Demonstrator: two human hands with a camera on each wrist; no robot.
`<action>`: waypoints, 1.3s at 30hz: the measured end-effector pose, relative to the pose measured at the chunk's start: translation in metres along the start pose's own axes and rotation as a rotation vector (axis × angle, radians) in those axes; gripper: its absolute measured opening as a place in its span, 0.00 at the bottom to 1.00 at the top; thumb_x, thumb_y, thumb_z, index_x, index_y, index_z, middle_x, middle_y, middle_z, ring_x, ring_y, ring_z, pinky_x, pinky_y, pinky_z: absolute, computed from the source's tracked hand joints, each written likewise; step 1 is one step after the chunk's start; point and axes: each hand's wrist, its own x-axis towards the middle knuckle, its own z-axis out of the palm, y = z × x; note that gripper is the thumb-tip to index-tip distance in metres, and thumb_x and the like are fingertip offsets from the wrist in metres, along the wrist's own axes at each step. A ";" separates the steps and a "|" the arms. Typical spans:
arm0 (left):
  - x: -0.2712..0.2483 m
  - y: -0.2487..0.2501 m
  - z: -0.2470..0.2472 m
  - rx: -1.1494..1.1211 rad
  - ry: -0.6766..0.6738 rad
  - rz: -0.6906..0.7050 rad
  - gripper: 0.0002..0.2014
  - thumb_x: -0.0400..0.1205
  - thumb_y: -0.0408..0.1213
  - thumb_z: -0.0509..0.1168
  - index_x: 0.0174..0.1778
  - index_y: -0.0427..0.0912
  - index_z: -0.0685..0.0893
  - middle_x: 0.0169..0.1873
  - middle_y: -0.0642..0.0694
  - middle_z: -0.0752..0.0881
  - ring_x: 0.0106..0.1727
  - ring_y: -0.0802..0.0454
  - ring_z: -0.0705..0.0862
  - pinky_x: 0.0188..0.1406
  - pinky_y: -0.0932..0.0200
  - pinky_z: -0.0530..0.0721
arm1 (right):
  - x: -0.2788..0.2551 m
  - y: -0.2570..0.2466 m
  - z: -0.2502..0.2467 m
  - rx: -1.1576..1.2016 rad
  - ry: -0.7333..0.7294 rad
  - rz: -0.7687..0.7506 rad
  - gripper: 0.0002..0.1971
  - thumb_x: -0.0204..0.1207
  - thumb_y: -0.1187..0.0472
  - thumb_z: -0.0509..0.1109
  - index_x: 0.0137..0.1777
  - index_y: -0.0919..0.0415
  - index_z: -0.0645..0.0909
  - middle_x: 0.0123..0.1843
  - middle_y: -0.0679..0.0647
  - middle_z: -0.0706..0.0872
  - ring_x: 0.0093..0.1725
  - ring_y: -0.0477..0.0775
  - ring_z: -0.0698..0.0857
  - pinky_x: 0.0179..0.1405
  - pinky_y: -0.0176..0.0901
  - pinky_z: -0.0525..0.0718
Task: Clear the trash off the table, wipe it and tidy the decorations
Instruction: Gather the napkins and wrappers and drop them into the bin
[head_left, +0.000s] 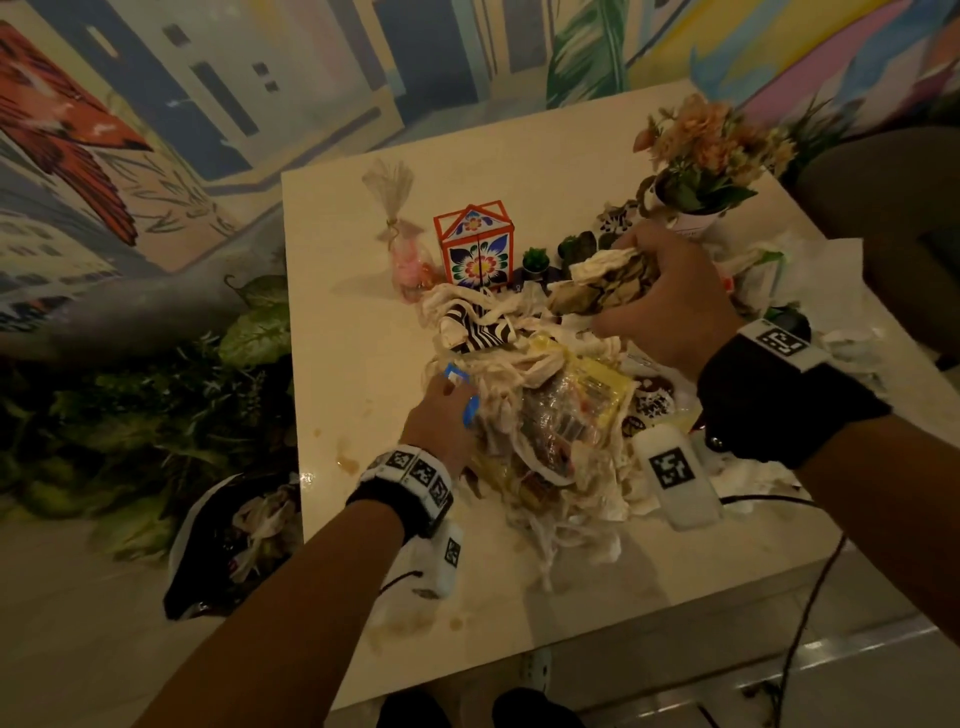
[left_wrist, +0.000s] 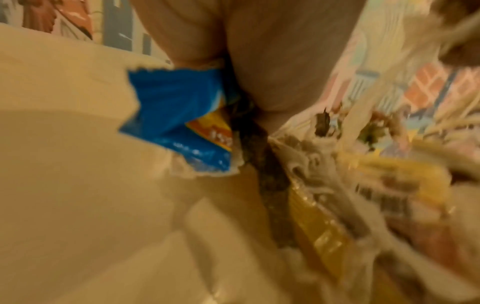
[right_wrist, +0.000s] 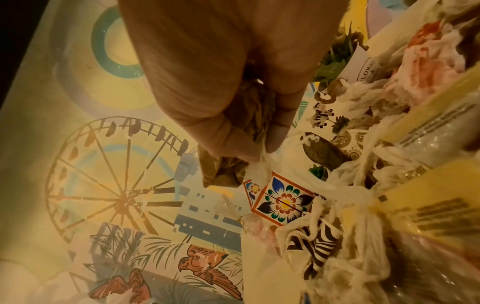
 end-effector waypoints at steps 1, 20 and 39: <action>-0.002 -0.001 -0.006 -0.039 0.044 0.021 0.24 0.80 0.31 0.64 0.73 0.43 0.72 0.68 0.40 0.71 0.50 0.36 0.80 0.46 0.54 0.76 | 0.001 0.001 0.000 -0.005 -0.002 0.007 0.24 0.56 0.69 0.82 0.47 0.55 0.74 0.44 0.56 0.84 0.43 0.58 0.84 0.37 0.46 0.84; -0.029 0.009 -0.101 -0.696 0.370 0.195 0.12 0.75 0.28 0.68 0.39 0.50 0.76 0.34 0.44 0.82 0.35 0.45 0.80 0.36 0.51 0.80 | 0.012 -0.008 0.026 -0.069 -0.111 0.038 0.26 0.56 0.73 0.80 0.51 0.53 0.77 0.43 0.50 0.81 0.41 0.50 0.79 0.30 0.34 0.75; -0.026 -0.017 -0.152 -0.873 0.611 0.145 0.13 0.72 0.22 0.67 0.40 0.46 0.77 0.30 0.45 0.78 0.29 0.46 0.76 0.26 0.58 0.78 | 0.008 -0.022 0.040 -0.086 -0.125 0.048 0.27 0.54 0.74 0.81 0.52 0.56 0.78 0.49 0.58 0.84 0.47 0.61 0.84 0.41 0.49 0.84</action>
